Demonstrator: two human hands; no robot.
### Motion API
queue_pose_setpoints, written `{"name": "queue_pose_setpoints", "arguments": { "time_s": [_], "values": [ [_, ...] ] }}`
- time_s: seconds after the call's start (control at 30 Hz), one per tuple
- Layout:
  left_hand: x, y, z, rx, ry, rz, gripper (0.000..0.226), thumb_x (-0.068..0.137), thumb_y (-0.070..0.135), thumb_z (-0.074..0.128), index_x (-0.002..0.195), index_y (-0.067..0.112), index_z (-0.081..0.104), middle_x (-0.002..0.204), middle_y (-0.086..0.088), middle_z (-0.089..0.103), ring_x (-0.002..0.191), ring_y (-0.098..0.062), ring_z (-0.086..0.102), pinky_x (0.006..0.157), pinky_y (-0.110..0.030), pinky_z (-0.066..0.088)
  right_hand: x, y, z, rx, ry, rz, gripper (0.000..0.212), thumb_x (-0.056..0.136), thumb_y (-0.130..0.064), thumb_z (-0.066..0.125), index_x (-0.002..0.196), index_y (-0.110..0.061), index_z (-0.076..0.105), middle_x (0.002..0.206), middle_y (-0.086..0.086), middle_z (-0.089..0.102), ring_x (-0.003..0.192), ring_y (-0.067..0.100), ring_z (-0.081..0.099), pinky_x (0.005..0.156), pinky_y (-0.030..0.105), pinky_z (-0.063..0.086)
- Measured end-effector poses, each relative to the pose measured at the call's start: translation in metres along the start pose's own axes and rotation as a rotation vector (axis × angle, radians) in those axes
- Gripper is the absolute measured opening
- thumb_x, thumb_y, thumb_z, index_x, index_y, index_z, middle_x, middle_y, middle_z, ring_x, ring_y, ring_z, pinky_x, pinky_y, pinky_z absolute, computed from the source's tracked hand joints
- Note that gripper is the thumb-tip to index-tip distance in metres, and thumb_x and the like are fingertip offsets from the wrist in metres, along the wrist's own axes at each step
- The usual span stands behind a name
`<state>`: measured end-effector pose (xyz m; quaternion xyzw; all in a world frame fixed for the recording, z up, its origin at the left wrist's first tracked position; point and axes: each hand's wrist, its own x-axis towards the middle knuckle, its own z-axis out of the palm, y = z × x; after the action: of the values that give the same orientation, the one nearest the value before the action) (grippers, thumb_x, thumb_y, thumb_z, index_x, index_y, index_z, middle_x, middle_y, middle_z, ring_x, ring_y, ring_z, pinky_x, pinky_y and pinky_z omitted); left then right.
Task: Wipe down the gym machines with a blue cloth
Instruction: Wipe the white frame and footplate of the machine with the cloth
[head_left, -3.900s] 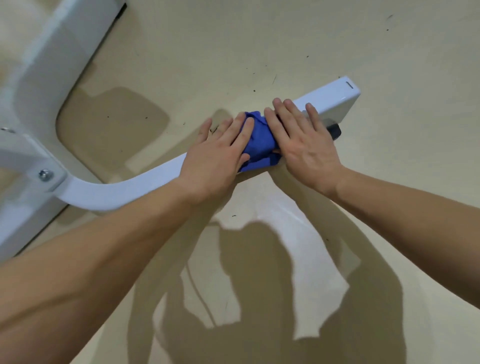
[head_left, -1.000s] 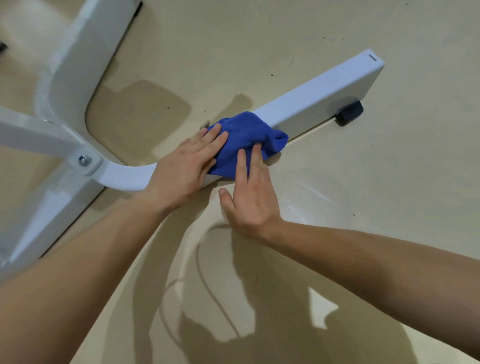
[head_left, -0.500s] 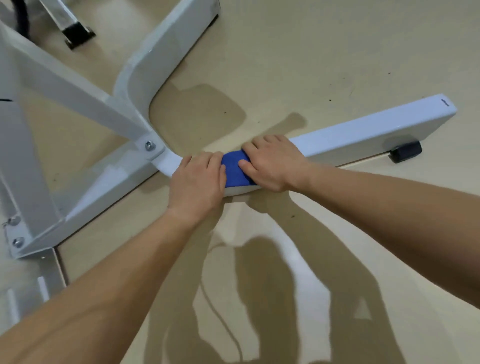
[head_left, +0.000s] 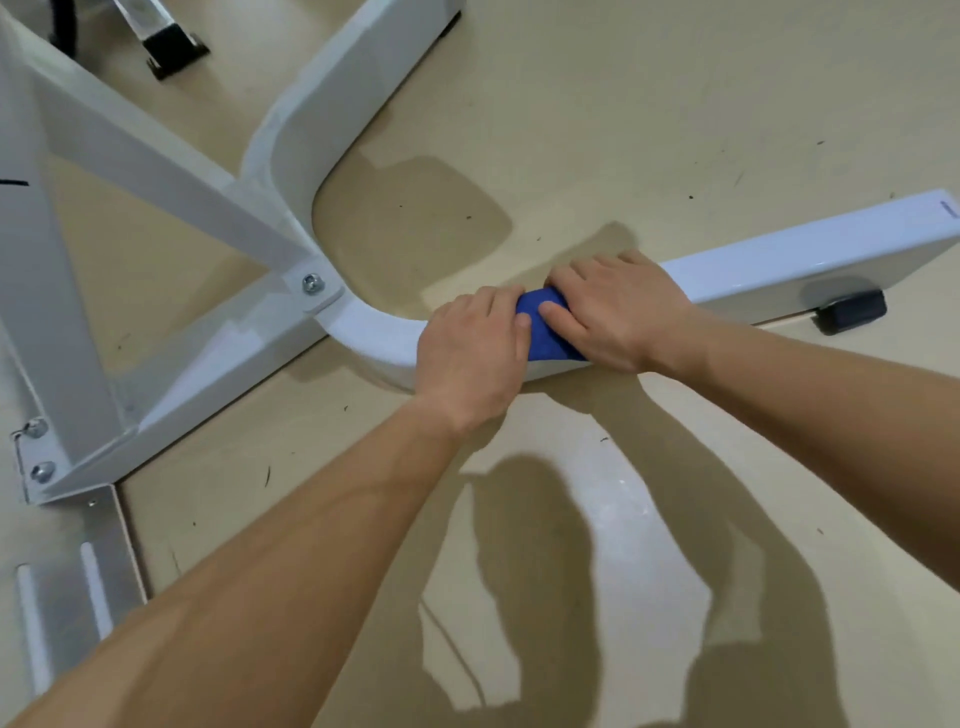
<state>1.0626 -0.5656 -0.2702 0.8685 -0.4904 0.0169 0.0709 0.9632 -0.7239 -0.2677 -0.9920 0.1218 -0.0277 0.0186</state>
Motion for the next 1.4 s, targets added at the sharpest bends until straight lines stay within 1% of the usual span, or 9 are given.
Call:
{"name": "queue_pose_setpoints", "arguments": {
  "time_s": [0.1,0.23,0.37,0.5,0.7,0.83,0.97,1.17,1.4],
  "values": [
    [0.012,0.011,0.002,0.01,-0.022,0.016,0.047,0.098,0.035,0.021,0.117,0.015,0.06,0.103,-0.004,0.066,0.088,-0.028,0.061,0.077,-0.042,0.047,-0.003,0.006,-0.002,-0.035,-0.014,0.034,0.046,0.097,-0.049,0.016,0.097,-0.016,0.049,0.1,0.009,0.061,0.09,0.031,0.054,0.081,0.04,0.036],
    [0.0,-0.039,-0.009,-0.009,-0.088,0.103,0.035,0.104,0.03,0.03,0.123,0.017,0.057,0.11,-0.002,0.065,0.095,-0.027,0.059,0.079,-0.042,0.047,0.008,-0.028,-0.01,0.003,-0.088,-0.015,0.034,0.101,-0.047,0.02,0.094,-0.019,0.038,0.107,0.009,0.058,0.095,0.029,0.052,0.084,0.04,0.037],
    [-0.014,-0.112,-0.028,0.065,-0.106,0.164,0.041,0.101,0.033,0.025,0.115,0.016,0.06,0.105,-0.003,0.065,0.097,-0.027,0.058,0.089,-0.041,0.043,0.047,-0.096,-0.006,0.073,-0.223,-0.076,0.042,0.104,-0.046,0.022,0.115,-0.015,0.048,0.121,0.01,0.057,0.11,0.031,0.055,0.081,0.037,0.035],
    [-0.01,-0.126,-0.033,0.121,-0.14,0.17,0.042,0.101,0.033,0.023,0.114,0.016,0.059,0.106,-0.003,0.064,0.098,-0.027,0.057,0.093,-0.04,0.042,0.052,-0.113,0.002,0.023,-0.095,-0.078,0.041,0.104,-0.045,0.024,0.113,-0.013,0.049,0.116,0.011,0.06,0.102,0.032,0.058,0.078,0.038,0.037],
    [-0.009,-0.052,-0.016,0.028,-0.105,0.039,0.036,0.104,0.033,0.026,0.12,0.019,0.055,0.106,-0.002,0.065,0.093,-0.029,0.058,0.079,-0.043,0.046,0.018,-0.034,0.0,0.041,-0.033,-0.149,0.037,0.101,-0.052,0.022,0.098,-0.019,0.04,0.108,0.006,0.059,0.094,0.028,0.054,0.073,0.035,0.03],
    [0.011,0.007,-0.004,0.027,-0.074,0.037,0.037,0.103,0.033,0.027,0.128,0.019,0.051,0.112,-0.003,0.063,0.094,-0.03,0.058,0.077,-0.042,0.046,-0.01,0.025,-0.001,-0.019,-0.029,-0.122,0.058,0.095,-0.057,0.011,0.113,-0.019,0.05,0.106,0.002,0.058,0.091,0.026,0.053,0.078,0.037,0.039],
    [0.037,0.063,0.01,0.033,-0.042,0.088,0.037,0.102,0.034,0.027,0.125,0.018,0.052,0.109,-0.002,0.062,0.091,-0.029,0.058,0.075,-0.04,0.042,-0.039,0.081,-0.006,-0.036,-0.019,-0.054,0.054,0.097,-0.054,0.018,0.119,-0.018,0.051,0.103,0.003,0.057,0.088,0.028,0.052,0.083,0.042,0.043],
    [0.079,0.149,0.026,-0.009,-0.017,0.182,0.041,0.102,0.034,0.027,0.136,0.017,0.045,0.114,-0.002,0.06,0.094,-0.03,0.057,0.071,-0.038,0.036,-0.083,0.164,-0.012,-0.028,0.007,0.074,0.053,0.099,-0.052,0.022,0.127,-0.017,0.05,0.113,0.006,0.059,0.101,0.03,0.054,0.097,0.041,0.039],
    [0.131,0.242,0.033,-0.055,-0.119,0.225,0.04,0.104,0.033,0.026,0.14,0.02,0.038,0.12,-0.003,0.058,0.098,-0.028,0.055,0.069,-0.036,0.032,-0.12,0.238,-0.026,-0.097,0.007,0.266,0.054,0.097,-0.052,0.018,0.124,-0.016,0.049,0.117,0.009,0.06,0.105,0.03,0.052,0.102,0.044,0.037]
  ]
}}
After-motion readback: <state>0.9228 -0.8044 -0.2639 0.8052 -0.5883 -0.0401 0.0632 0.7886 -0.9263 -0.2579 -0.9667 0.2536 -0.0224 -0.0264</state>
